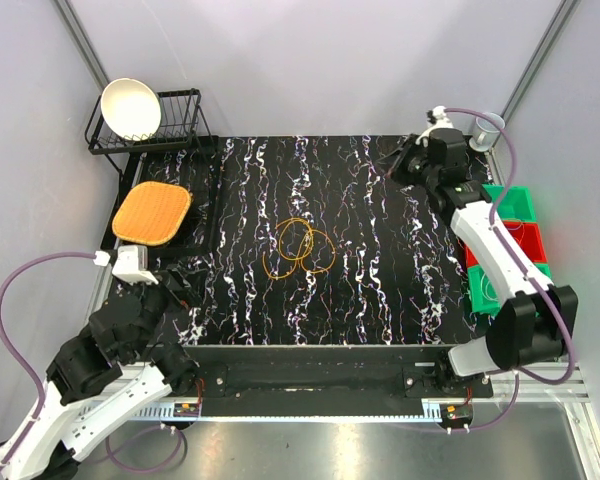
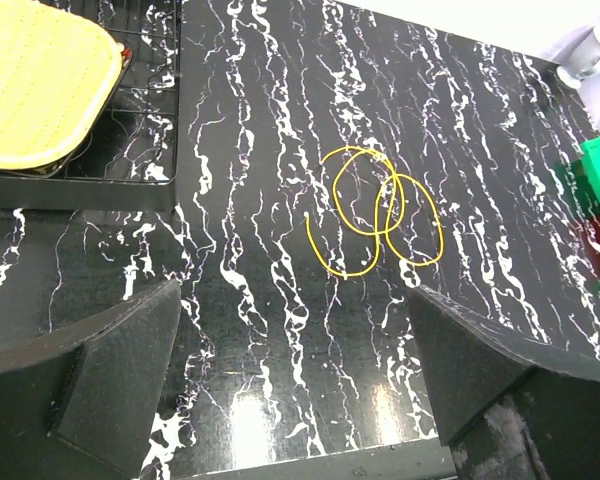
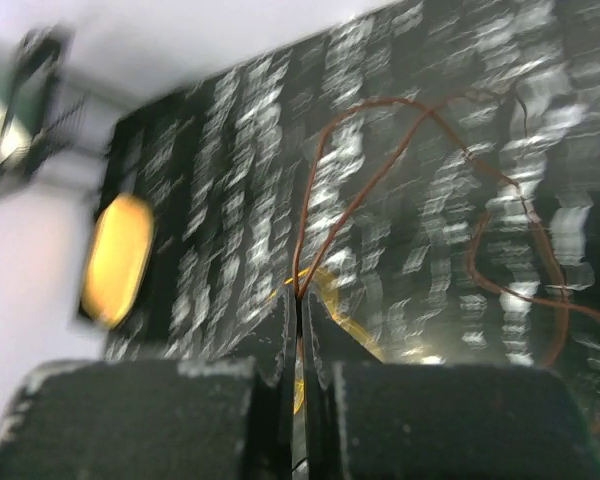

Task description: Untangle the cables

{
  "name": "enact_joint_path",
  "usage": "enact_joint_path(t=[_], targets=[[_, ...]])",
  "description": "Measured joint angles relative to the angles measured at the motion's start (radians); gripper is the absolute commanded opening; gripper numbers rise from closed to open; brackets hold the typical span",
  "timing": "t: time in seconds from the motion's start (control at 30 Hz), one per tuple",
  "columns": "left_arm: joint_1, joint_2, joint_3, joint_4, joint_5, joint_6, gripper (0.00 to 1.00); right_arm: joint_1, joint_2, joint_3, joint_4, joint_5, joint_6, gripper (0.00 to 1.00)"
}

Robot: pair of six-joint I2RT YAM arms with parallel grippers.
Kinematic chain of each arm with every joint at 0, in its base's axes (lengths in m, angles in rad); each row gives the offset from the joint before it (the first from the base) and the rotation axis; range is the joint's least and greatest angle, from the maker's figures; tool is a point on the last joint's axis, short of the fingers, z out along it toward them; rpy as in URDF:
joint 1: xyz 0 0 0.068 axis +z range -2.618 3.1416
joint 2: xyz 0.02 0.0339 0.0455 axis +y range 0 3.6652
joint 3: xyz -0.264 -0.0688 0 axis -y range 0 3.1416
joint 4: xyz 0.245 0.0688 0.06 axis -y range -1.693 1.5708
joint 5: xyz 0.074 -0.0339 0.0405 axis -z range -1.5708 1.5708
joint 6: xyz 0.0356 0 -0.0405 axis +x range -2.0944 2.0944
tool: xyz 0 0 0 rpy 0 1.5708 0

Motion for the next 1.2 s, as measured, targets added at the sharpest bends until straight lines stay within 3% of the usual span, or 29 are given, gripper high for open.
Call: enact_joint_path(t=[0.33, 0.57, 0.97, 1.2], targets=[[0.0, 0.002, -0.016, -0.006, -0.003, 0.002, 0.99, 0.0, -0.192, 0.006, -0.218, 0.775, 0.031, 0.0], [0.0, 0.01, -0.023, -0.006, -0.003, 0.003, 0.99, 0.0, -0.315, -0.021, -0.306, 1.125, 0.093, 0.0], [0.0, 0.012, -0.027, -0.006, -0.003, 0.002, 0.99, 0.0, -0.583, -0.25, -0.368, 1.408, 0.212, 0.0], [0.0, 0.016, -0.029, -0.006, -0.003, 0.002, 0.99, -0.023, -0.606, -0.32, -0.366, 1.488, 0.217, 0.0]])
